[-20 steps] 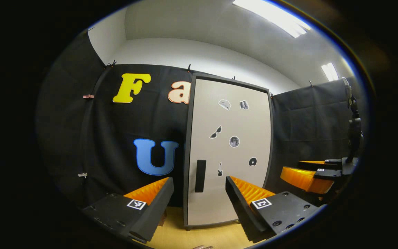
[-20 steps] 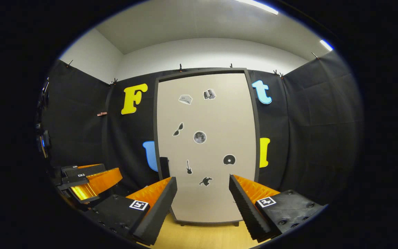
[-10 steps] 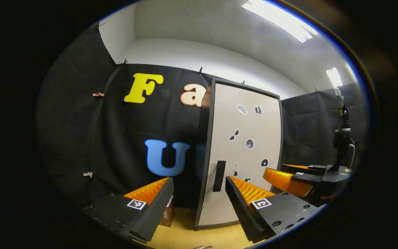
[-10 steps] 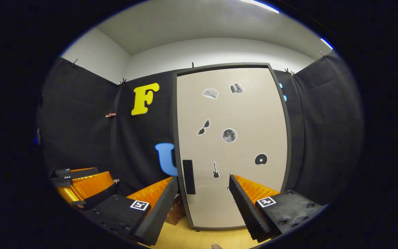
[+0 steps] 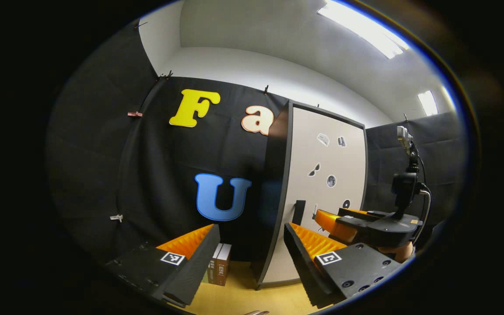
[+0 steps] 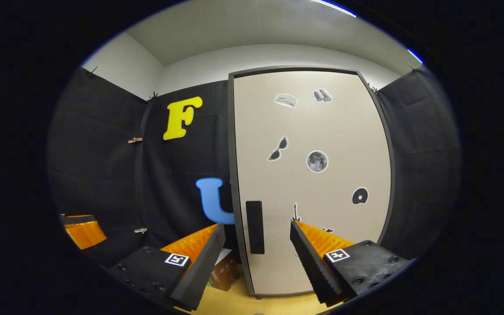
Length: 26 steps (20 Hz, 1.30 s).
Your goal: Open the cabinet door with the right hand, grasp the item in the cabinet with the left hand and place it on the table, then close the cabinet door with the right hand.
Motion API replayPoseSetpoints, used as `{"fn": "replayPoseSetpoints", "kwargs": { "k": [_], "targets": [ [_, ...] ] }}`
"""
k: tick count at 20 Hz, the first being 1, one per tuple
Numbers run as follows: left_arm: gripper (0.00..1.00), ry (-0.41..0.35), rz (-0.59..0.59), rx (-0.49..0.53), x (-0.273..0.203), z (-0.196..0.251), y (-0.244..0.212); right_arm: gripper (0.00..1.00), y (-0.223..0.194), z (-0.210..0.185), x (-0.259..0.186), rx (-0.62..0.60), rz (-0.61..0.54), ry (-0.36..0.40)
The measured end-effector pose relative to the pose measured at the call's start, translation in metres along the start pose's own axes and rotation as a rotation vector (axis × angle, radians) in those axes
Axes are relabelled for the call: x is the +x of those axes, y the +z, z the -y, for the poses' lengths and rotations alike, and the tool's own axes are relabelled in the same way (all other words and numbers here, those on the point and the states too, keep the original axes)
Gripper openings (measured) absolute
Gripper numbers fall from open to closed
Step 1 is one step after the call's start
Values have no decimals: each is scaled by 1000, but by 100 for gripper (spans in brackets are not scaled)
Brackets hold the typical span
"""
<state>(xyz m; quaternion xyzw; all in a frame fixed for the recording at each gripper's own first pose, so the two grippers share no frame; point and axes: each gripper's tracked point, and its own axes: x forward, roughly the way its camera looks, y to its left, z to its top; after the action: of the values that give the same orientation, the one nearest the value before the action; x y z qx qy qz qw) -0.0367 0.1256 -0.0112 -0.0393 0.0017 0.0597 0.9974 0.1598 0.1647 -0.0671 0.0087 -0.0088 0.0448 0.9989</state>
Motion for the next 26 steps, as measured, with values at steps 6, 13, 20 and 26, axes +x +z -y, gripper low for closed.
{"fn": "replayPoseSetpoints", "kwargs": {
  "k": [6, 13, 20, 26],
  "targets": [
    [94, 1, -15, -23, 0, -16, -9, 97, -18, -5, 46, 4, 9, -39],
    [94, 36, 16, 16, -7, -34, -1, 90, -50, 5, 90, -29, -32, -112],
    [94, 77, 11, 30, -10, -44, -4, 52, -71, 8, 109, -58, -62, -159],
    [94, 103, 11, 32, -26, -53, -7, 34, -71, 8, 113, -74, -45, -195]
  ]
}}
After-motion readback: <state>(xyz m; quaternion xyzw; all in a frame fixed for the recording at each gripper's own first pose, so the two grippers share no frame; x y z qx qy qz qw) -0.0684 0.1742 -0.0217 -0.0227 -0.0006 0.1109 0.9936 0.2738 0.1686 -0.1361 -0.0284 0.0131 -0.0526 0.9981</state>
